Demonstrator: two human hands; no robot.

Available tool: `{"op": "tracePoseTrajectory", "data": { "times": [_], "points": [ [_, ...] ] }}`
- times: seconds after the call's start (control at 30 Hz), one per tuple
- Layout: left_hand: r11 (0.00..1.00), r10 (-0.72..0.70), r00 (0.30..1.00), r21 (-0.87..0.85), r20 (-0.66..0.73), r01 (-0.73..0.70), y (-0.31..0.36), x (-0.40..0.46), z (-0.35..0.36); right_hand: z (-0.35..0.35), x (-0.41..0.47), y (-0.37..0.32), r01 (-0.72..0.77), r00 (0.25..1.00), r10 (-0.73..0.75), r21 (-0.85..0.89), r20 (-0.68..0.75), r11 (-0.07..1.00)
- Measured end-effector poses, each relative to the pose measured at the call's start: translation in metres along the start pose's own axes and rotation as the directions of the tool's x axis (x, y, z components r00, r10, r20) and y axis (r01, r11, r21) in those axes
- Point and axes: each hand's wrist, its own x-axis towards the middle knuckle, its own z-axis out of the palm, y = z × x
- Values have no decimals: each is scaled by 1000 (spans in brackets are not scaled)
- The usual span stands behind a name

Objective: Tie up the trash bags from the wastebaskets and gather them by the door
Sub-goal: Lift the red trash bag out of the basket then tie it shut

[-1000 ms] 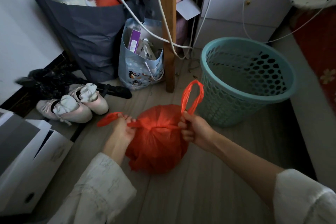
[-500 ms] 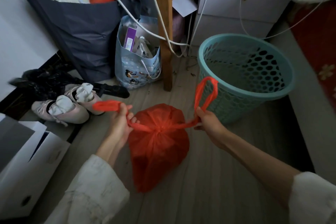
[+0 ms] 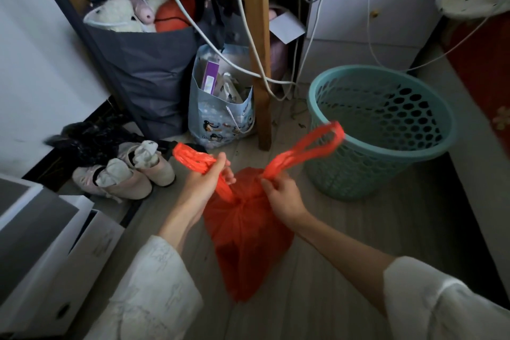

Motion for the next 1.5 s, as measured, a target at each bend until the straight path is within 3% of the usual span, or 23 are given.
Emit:
{"op": "tracePoseTrajectory", "data": {
  "times": [0.07, 0.13, 0.17, 0.23, 0.3, 0.37, 0.47, 0.57, 0.67, 0.73, 0.83, 0.93, 1.0, 1.13, 1.2, 1.23, 1.3, 1.37, 1.43, 1.5],
  "points": [
    [988, 93, 994, 126, -57, -85, 3, 1, 0, 7, 4, -9, -43, 999, 44, 142, -6, 989],
    [898, 267, 954, 393, -135, -196, 7, 4, -6, 10, 4, -14, -75, 997, 72, 186, 24, 980],
    [851, 330, 930, 477, -164, -218, 10, 5, -11, 11, 5, -14, -63, 998, 59, 126, 37, 990],
    [812, 365, 916, 538, -165, -227, 13, 10, -21, 8, 6, -15, 8, 997, 6, -168, 82, 986],
    [851, 265, 957, 495, -120, -173, 15, 12, -25, 6, 5, -18, 86, 982, 4, -462, 191, 883],
    [927, 158, 985, 353, -73, -122, 16, 11, -21, 6, 1, -23, 175, 949, 40, -628, 312, 759],
    [964, 151, 987, 229, -61, -134, 25, 10, -12, 13, -4, -27, 336, 888, 42, -710, 457, 619],
    [975, 142, 989, 169, 36, -146, 33, 10, 0, 18, -9, -29, 418, 869, -2, -732, 495, 538],
    [962, 157, 974, 200, 162, -189, 35, 10, 9, 17, -4, -26, 305, 905, 1, -652, 425, 694],
    [927, 213, 954, 265, 209, -265, 29, 13, 7, 13, 3, -18, 189, 908, 39, -492, 416, 850],
    [858, 201, 947, 420, 253, -294, 9, 17, -7, 6, 6, -10, 26, 879, 79, -212, 471, 977],
    [625, 62, 907, 692, 416, -361, -16, 16, -15, -4, 5, -16, -42, 847, 1, 64, 531, 997],
    [447, 33, 891, 791, 452, -418, -22, 9, -15, -9, 8, -16, -103, 841, 6, 149, 540, 983],
    [305, 223, 907, 858, 358, -414, -21, 5, -16, -12, 13, -14, -146, 862, 95, 64, 497, 987],
    [313, 281, 894, 848, 348, -428, -16, 4, -15, -14, 18, -10, -154, 859, 118, 30, 498, 988],
    [371, 252, 894, 816, 370, -443, -13, 1, -13, -16, 19, -9, -185, 854, 133, 54, 504, 981],
    [491, 109, 875, 740, 471, -460, -8, -2, -9, -19, 21, -6, -279, 826, 145, 172, 544, 945],
    [517, -79, 816, 723, 573, -457, -5, -2, -11, -25, 22, -3, -377, 786, 151, 272, 599, 885],
    [536, -250, 769, 746, 588, -396, -7, 3, -19, -32, 22, 1, -431, 766, 176, 290, 618, 855],
    [578, -233, 802, 741, 551, -341, -15, 7, -21, -38, 22, 3, -429, 761, 204, 242, 616, 870]
  ]
}}
